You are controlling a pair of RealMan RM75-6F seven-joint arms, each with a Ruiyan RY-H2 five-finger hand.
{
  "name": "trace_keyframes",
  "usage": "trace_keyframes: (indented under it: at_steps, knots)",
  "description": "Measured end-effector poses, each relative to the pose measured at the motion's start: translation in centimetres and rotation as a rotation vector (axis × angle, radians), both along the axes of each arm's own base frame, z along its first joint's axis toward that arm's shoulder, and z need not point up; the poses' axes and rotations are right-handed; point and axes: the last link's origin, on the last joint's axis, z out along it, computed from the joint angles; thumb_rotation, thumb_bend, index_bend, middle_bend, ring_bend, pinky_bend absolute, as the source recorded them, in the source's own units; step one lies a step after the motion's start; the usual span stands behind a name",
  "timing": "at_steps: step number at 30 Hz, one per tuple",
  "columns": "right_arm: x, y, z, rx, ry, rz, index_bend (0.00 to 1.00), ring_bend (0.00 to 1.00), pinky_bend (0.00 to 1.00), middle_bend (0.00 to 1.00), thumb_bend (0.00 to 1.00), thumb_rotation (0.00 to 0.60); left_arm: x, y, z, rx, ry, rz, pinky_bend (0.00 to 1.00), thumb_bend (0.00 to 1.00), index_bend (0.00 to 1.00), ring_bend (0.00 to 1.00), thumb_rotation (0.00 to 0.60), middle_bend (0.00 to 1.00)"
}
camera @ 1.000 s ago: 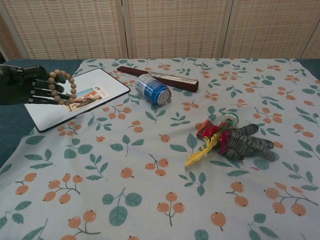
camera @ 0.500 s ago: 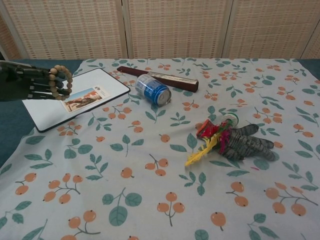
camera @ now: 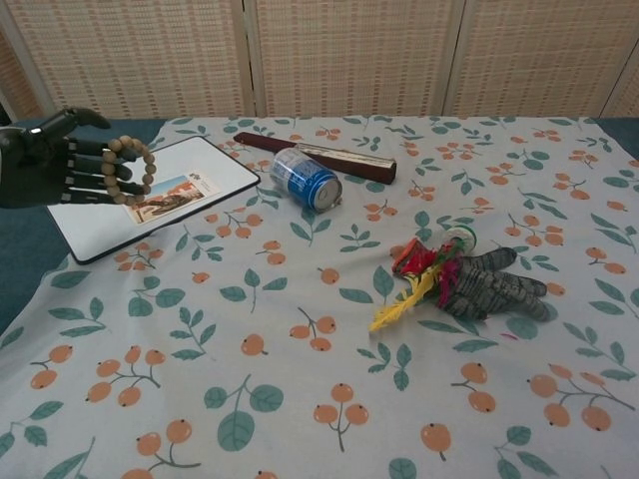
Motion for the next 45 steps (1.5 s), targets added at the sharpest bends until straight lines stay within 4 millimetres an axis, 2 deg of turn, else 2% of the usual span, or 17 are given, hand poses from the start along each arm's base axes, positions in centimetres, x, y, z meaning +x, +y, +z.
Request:
trace_keyframes:
  at_steps: [3,7,11,17,20,24,26,28,31,45]
  knots:
    - [0.10,0.13,0.23,-0.016,-0.001,0.014,0.00,0.00,0.00,0.00,0.20,0.514,-0.04,-0.07,-0.18,-0.006,0.007,-0.005,0.00,0.49,0.52,0.28,0.241,0.59]
    - [0.03,0.17,0.30,-0.019,0.000,0.013,0.00,0.00,0.00,0.00,0.20,0.514,-0.09,-0.03,-0.47,-0.021,0.022,-0.012,0.00,0.55,0.53,0.28,0.338,0.60]
    - [-0.07,0.14,0.32,-0.017,0.000,0.006,0.00,0.00,0.00,0.00,0.20,0.514,-0.25,-0.08,-0.69,-0.033,0.032,-0.010,0.00,0.59,0.54,0.28,0.398,0.60]
    - [-0.12,0.08,0.36,-0.014,-0.001,0.001,0.00,0.00,0.00,0.00,0.20,0.514,-0.59,-0.02,-0.82,-0.042,0.035,0.006,0.00,0.60,0.56,0.28,0.461,0.60]
    - [-0.10,0.09,0.36,-0.014,-0.001,0.002,0.00,0.00,0.00,0.00,0.20,0.514,-0.59,0.04,-0.82,-0.042,0.031,0.013,0.00,0.64,0.57,0.28,0.469,0.60]
    - [-0.08,0.09,0.35,-0.014,-0.001,0.001,0.00,0.00,0.00,0.00,0.20,0.514,-0.43,-0.05,-0.84,-0.043,0.014,0.022,0.00,0.77,0.57,0.28,0.477,0.61]
    - [-0.07,0.09,0.37,-0.015,-0.002,0.002,0.00,0.00,0.00,0.00,0.20,0.514,-0.38,-0.11,-0.87,-0.049,0.005,0.027,0.00,0.89,0.58,0.28,0.494,0.61]
    - [-0.05,0.12,0.42,-0.017,-0.003,0.003,0.00,0.00,0.00,0.00,0.20,0.513,-0.32,-0.15,-0.92,-0.059,-0.006,0.034,0.00,0.96,0.58,0.29,0.529,0.61]
    - [-0.03,0.14,0.47,-0.019,-0.006,0.005,0.00,0.00,0.00,0.00,0.20,0.513,-0.26,-0.19,-0.92,-0.070,-0.015,0.038,0.00,1.00,0.60,0.30,0.592,0.62]
    - [0.07,0.34,0.75,-0.027,-0.013,0.010,0.00,0.00,0.00,0.00,0.20,0.513,0.25,-0.43,-0.99,-0.097,-0.035,0.037,0.00,1.00,0.63,0.33,0.600,0.64]
